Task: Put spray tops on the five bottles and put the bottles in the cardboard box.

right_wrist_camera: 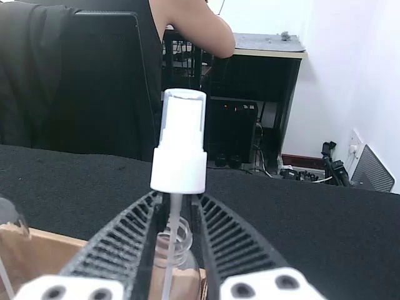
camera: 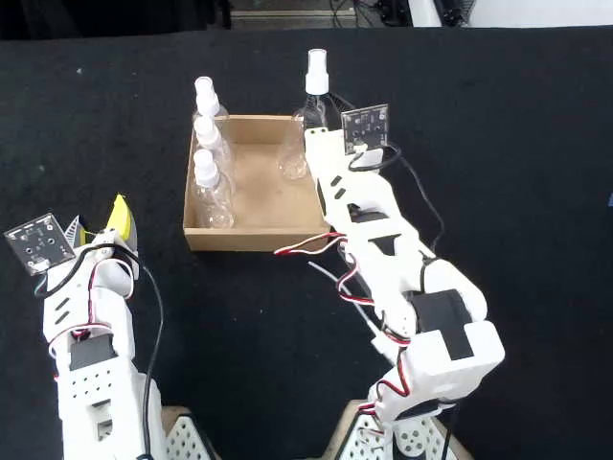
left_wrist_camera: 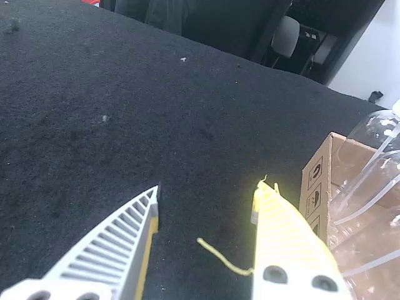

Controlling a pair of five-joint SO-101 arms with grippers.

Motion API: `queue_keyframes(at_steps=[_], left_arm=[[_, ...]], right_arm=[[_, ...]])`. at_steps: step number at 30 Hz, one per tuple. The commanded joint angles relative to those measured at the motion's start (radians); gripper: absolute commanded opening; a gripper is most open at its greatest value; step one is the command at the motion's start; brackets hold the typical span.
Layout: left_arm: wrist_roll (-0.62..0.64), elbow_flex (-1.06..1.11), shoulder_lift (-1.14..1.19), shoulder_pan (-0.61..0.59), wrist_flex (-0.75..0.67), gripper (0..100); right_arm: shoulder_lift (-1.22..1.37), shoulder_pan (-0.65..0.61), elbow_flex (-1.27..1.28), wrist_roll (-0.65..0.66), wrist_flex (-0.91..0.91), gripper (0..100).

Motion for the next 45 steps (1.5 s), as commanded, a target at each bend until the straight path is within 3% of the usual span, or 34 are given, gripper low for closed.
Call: queue_keyframes(at_steps=[1, 14, 43, 45], left_arm=[[-0.005, -0.018, -0.012, -0.002, -0.021, 22], [-0.005, -0.018, -0.012, -0.005, -0.021, 22], [-0.005, -0.018, -0.012, -0.005, -0.021, 22], [-0.005, -0.018, -0.012, -0.005, -0.021, 22]], right_arm=[[-0.015, -0.028, 0.002, 0.009, -0.015, 2.5], [-0.099, -0.107, 0.085, 0.015, -0.011, 2.6], [-0.097, -0.107, 0.094, 0.017, -0.008, 2.8], [-0.096, -0.107, 0.096, 0.017, -0.008, 6.0]])
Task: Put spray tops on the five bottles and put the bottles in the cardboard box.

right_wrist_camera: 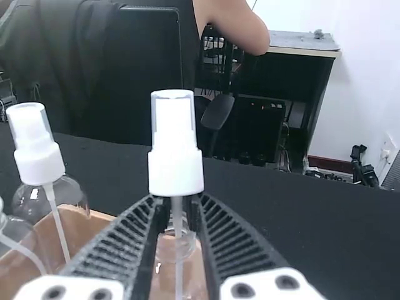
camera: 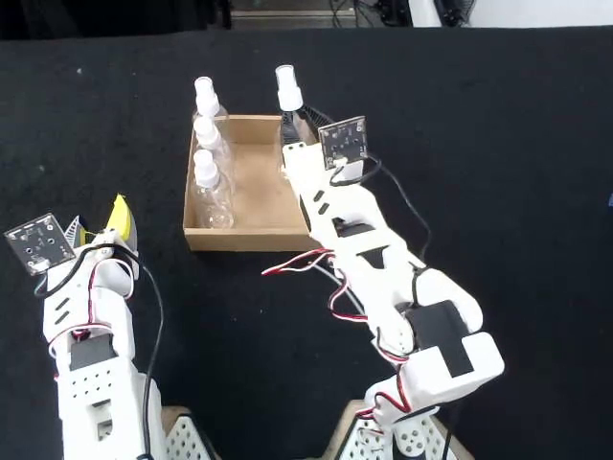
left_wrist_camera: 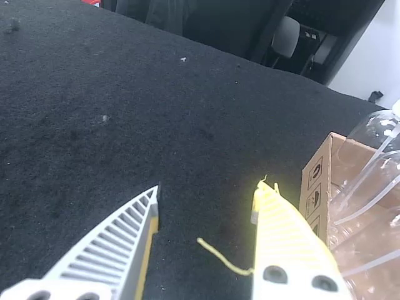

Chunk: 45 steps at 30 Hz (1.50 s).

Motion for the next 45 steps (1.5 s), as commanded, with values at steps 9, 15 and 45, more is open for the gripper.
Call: queue_keyframes(at_steps=[9, 15, 45], left_arm=[[-0.005, -0.018, -0.012, -0.005, -0.021, 22], [-0.005, -0.018, -0.012, -0.005, -0.021, 22], [-0.005, -0.019, -0.014, -0.007, -0.023, 22]], right_arm=[[-0.042, -0.02, 0.036, 0.011, -0.005, 17.7], [-0.042, -0.02, 0.036, 0.006, -0.005, 17.7], [-0.045, -0.043, 0.051, 0.011, -0.009, 26.5]])
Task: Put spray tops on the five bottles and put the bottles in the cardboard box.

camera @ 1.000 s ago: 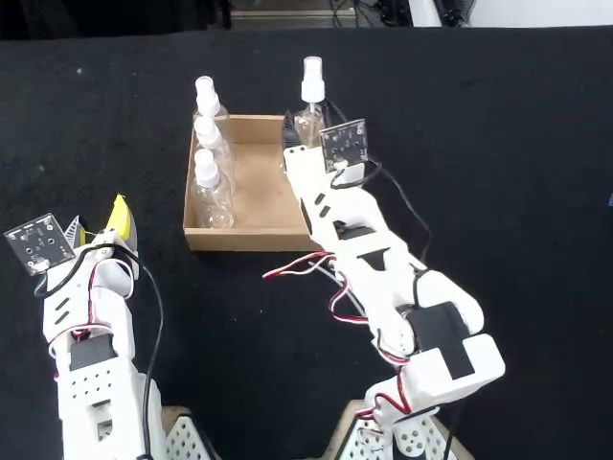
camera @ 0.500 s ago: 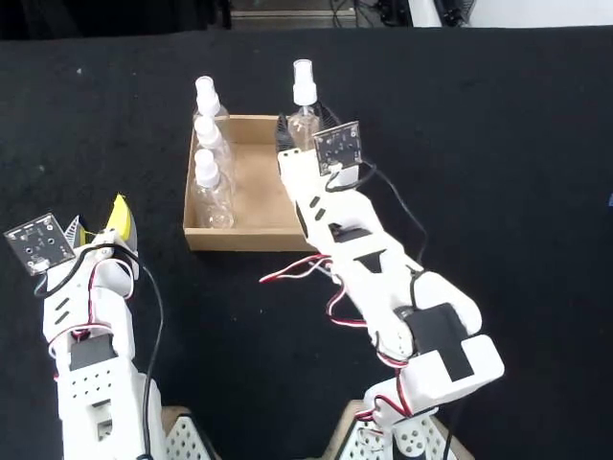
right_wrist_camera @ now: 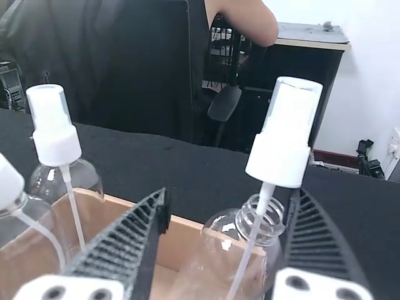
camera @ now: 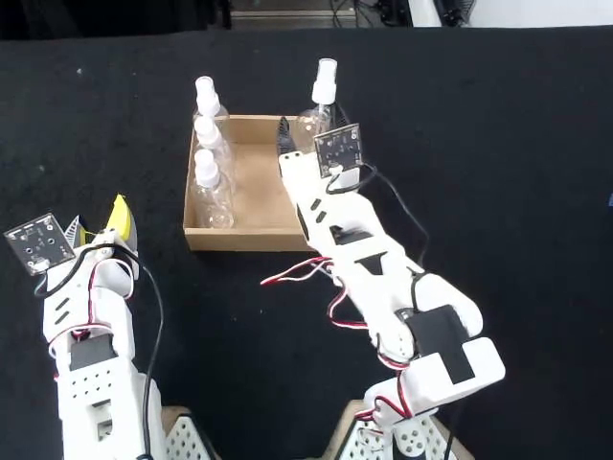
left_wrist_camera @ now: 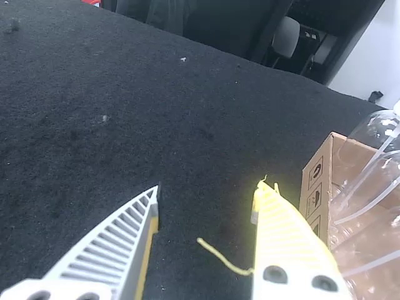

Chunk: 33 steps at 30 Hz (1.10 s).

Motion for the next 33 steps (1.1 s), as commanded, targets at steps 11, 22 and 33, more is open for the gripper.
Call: queue_keyframes(at_steps=[11, 22, 33], left_arm=[[-0.005, -0.019, -0.014, -0.007, -0.023, 22], [-0.005, -0.019, -0.014, -0.007, -0.023, 22], [-0.005, -0.019, -0.014, -0.007, -0.023, 22]], right_arm=[[-0.024, -0.061, -0.002, 0.008, -0.009, 26.5], [-0.024, -0.069, 0.004, 0.008, -0.009, 26.5], [-0.024, -0.071, 0.002, 0.008, -0.009, 26.5]])
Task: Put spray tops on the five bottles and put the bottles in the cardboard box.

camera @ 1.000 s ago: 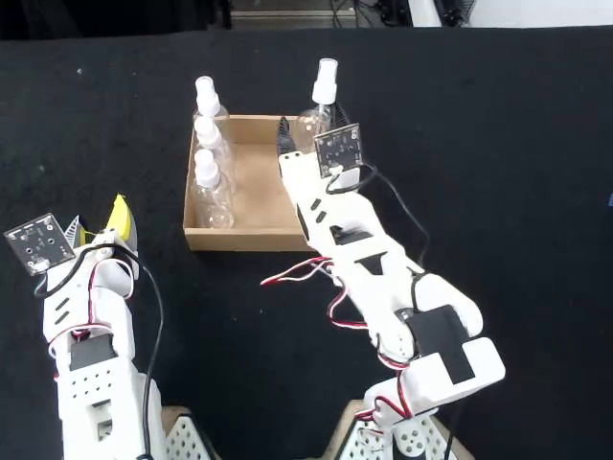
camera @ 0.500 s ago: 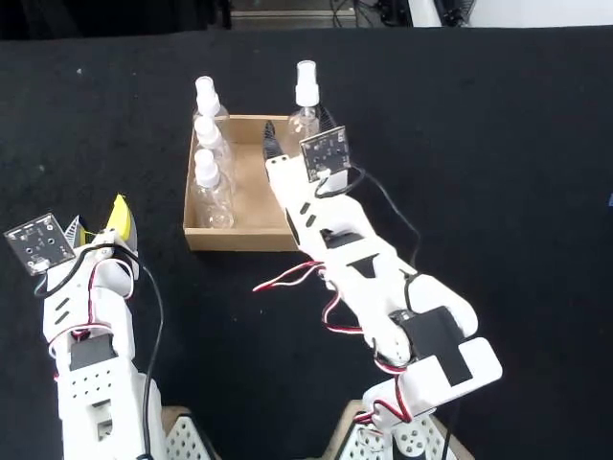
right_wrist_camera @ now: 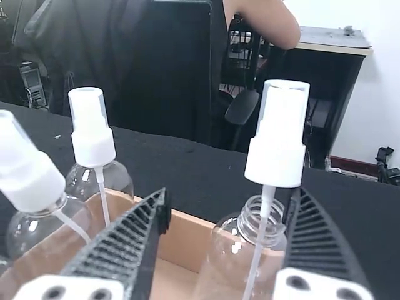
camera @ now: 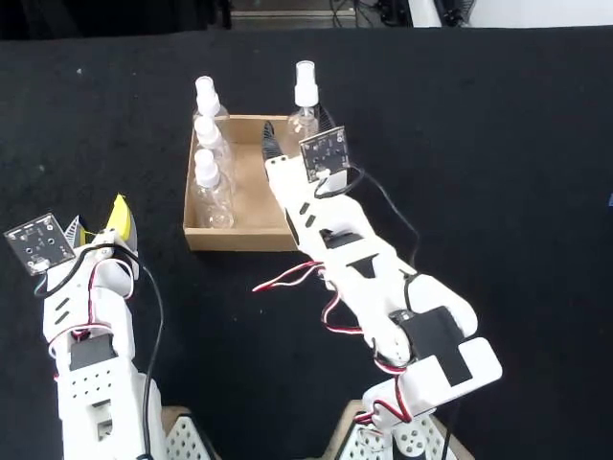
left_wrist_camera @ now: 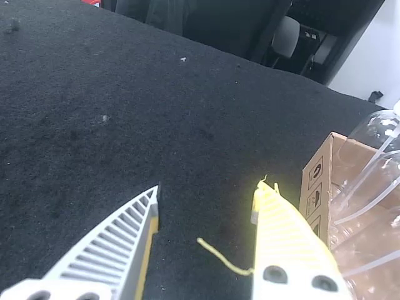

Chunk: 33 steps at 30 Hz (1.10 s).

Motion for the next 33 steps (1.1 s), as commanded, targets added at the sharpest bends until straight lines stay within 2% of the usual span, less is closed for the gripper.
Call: queue_keyframes(at_steps=[1, 21, 25, 33], left_arm=[[-0.005, -0.019, -0.014, -0.007, -0.023, 22], [-0.005, -0.019, -0.014, -0.007, -0.023, 22], [-0.005, -0.021, -0.014, -0.007, -0.023, 22], [-0.005, -0.021, -0.014, -0.007, -0.023, 22]], right_arm=[[-0.024, -0.02, 0.002, 0.008, -0.009, 26.5], [-0.024, -0.041, -0.002, 0.011, -0.008, 26.5], [-0.024, -0.078, 0.004, 0.106, -0.009, 26.6], [-0.024, -0.077, -0.002, 0.112, -0.011, 26.6]])
